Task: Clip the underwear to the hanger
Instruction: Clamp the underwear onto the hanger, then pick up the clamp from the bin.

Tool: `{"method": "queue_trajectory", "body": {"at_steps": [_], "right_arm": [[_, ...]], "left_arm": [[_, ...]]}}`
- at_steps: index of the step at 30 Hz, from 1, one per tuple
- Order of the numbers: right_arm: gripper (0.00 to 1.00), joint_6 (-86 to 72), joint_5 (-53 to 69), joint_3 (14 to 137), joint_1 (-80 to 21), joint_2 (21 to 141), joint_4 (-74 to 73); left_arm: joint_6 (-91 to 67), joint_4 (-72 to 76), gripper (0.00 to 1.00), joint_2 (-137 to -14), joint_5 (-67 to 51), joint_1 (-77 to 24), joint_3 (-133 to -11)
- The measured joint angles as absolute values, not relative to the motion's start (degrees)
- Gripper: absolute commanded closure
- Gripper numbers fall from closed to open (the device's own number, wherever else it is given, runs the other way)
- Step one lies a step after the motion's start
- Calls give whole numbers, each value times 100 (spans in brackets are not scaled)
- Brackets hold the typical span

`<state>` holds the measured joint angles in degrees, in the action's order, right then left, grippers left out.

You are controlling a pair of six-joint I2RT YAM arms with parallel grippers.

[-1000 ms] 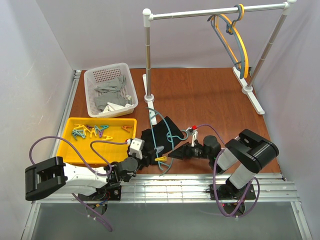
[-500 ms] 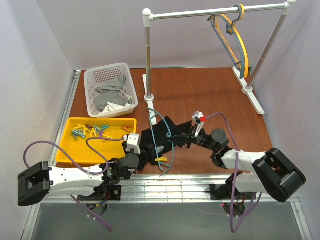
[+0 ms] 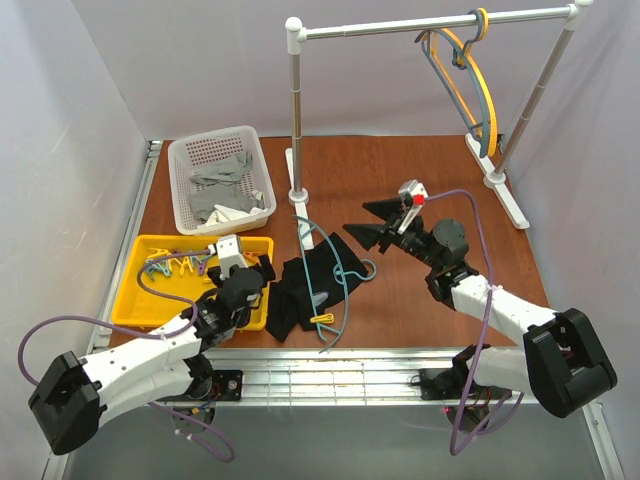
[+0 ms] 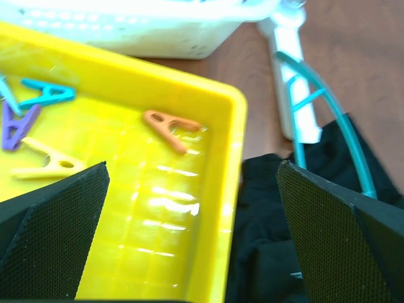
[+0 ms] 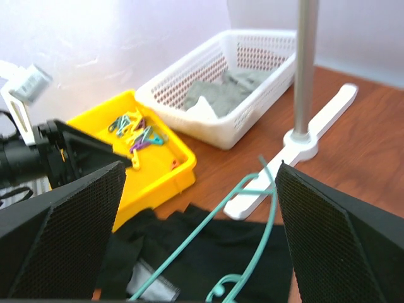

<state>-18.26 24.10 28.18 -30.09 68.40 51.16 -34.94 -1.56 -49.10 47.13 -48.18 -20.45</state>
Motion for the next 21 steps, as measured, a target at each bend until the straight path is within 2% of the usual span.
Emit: {"method": "queue_trajectory", "body": {"at_steps": [2,9,13,21], "right_arm": [[12,-1820,2569,3055,-2779,6860,5043],[13,-2132,3437,3658,-1929,7481,4984],[13,-2342,3872,3750,-1815,7839,5004],[15,-2945,4598,3752,-1800,8307,5850]], "left_arm": [[-3527,-349,2,-5057,4687,-4665,-2143],[-3905,-720,2,-6386,4119,-3166,-2786],[-4099,-786,3,-6973,3966,-2904,-2803],[-4040,-517,7,-7387,3634,-2018,-2838]]}}
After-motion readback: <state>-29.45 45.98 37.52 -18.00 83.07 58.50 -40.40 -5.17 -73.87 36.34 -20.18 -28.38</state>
